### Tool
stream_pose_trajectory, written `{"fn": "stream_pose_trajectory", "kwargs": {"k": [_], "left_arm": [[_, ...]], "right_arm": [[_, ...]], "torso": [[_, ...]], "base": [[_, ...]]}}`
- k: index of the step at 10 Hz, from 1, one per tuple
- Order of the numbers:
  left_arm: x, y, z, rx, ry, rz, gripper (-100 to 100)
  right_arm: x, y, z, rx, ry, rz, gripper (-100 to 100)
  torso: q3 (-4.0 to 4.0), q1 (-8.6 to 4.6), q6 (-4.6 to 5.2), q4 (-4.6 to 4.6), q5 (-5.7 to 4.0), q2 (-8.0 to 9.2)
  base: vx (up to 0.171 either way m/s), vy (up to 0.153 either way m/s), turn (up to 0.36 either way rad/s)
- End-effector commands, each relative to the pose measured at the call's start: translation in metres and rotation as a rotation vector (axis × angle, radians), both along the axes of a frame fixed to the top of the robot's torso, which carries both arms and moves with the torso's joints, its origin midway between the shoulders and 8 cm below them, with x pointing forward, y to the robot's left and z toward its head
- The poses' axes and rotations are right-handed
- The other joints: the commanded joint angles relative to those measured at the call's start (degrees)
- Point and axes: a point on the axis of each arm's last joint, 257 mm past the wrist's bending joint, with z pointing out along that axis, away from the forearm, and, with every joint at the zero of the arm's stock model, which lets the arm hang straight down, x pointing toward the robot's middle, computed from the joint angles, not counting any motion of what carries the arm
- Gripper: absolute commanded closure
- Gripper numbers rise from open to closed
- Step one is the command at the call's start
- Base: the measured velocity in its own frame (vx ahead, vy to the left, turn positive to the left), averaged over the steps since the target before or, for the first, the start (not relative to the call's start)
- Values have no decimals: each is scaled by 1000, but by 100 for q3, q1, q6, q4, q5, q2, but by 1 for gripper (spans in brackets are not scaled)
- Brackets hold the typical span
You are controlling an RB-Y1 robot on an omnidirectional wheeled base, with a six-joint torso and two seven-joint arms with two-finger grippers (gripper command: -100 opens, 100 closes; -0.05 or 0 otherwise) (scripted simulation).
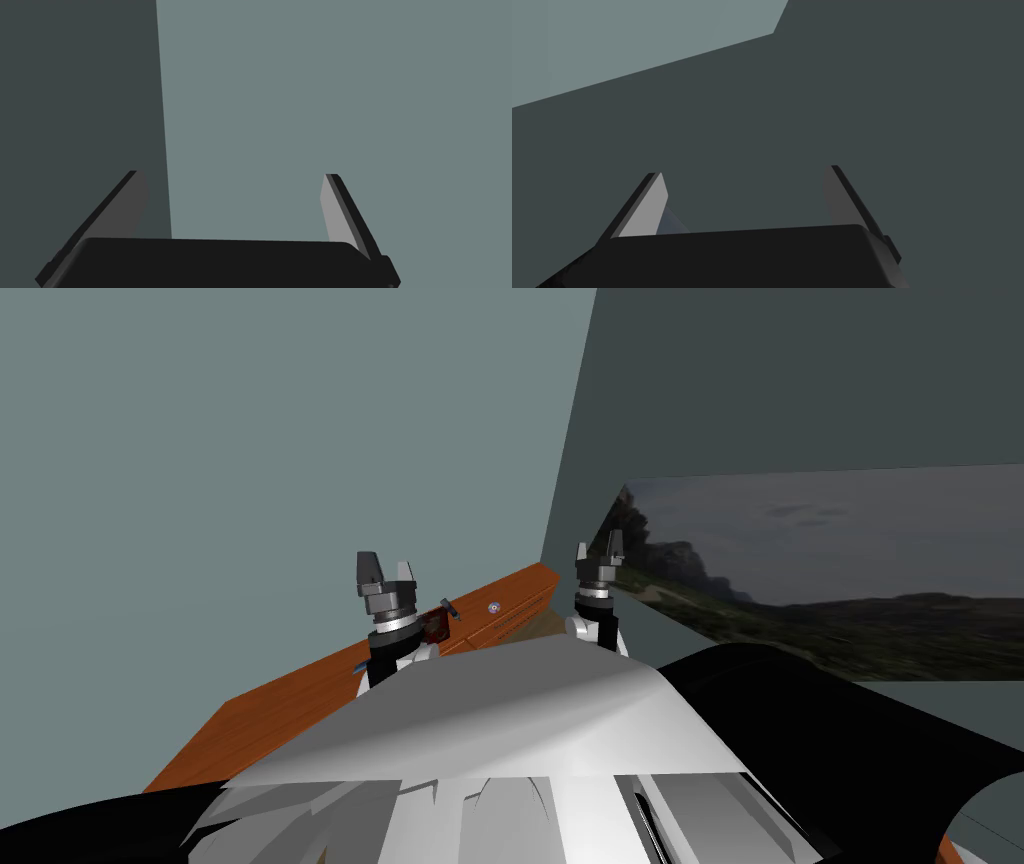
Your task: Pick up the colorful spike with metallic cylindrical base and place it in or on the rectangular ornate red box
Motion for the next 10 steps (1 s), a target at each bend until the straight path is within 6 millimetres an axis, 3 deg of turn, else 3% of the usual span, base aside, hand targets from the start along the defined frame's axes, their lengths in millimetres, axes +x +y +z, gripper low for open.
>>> {"fn": "stream_pose_trajectory", "kwargs": {"k": [1,10], "left_arm": [[7,-2,-8,31,16,6,-100],[55,-1,-79,221,142,80,-100]], "right_arm": [[0,0,0,0,0,0,0],[0,0,0,0,0,0,0]], "torso": [[0,0,0,0,0,0],[9,14,0,4,3,15]], "base": [[-25,11,-23],[-51,31,-49]]}}
